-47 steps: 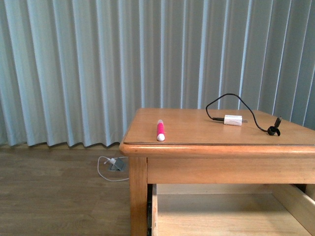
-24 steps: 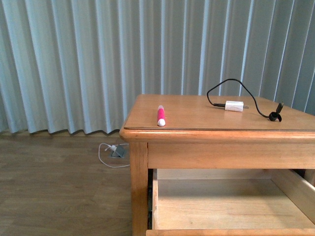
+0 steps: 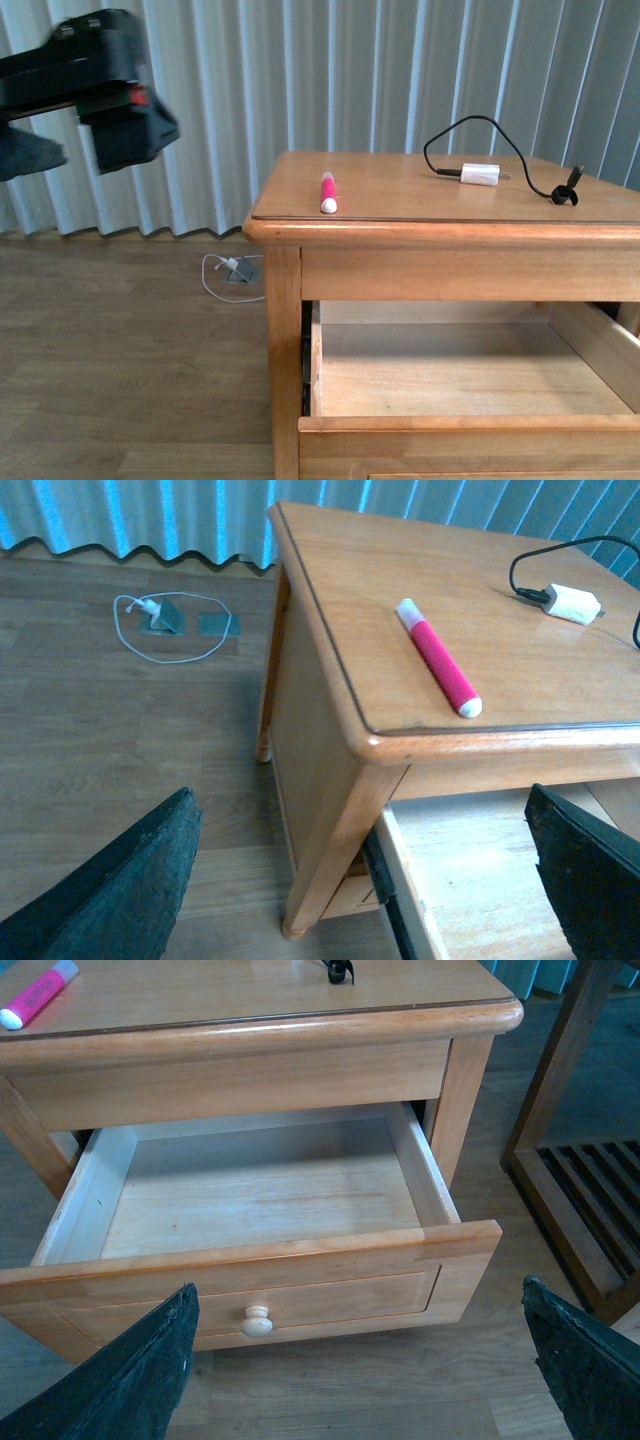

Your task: Place pink marker in drawer with both arms

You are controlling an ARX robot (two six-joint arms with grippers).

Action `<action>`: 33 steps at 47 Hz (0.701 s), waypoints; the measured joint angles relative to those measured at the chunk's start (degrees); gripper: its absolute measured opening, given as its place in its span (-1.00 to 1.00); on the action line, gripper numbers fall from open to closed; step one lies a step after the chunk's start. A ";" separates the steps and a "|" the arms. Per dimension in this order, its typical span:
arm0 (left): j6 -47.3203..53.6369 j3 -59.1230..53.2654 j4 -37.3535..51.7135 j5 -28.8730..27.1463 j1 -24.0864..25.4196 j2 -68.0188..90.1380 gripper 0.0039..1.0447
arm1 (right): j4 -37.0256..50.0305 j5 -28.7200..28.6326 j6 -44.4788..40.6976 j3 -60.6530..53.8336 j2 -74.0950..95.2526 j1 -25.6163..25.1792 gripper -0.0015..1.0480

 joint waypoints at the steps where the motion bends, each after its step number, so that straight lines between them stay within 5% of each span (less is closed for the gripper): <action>1: 0.02 1.33 0.00 -0.24 -0.59 1.44 0.89 | 0.00 0.00 0.00 0.00 0.00 0.00 0.84; 33: -1.46 37.57 -12.83 -11.52 -9.51 33.64 0.89 | 0.00 0.00 0.00 0.00 0.00 0.00 0.84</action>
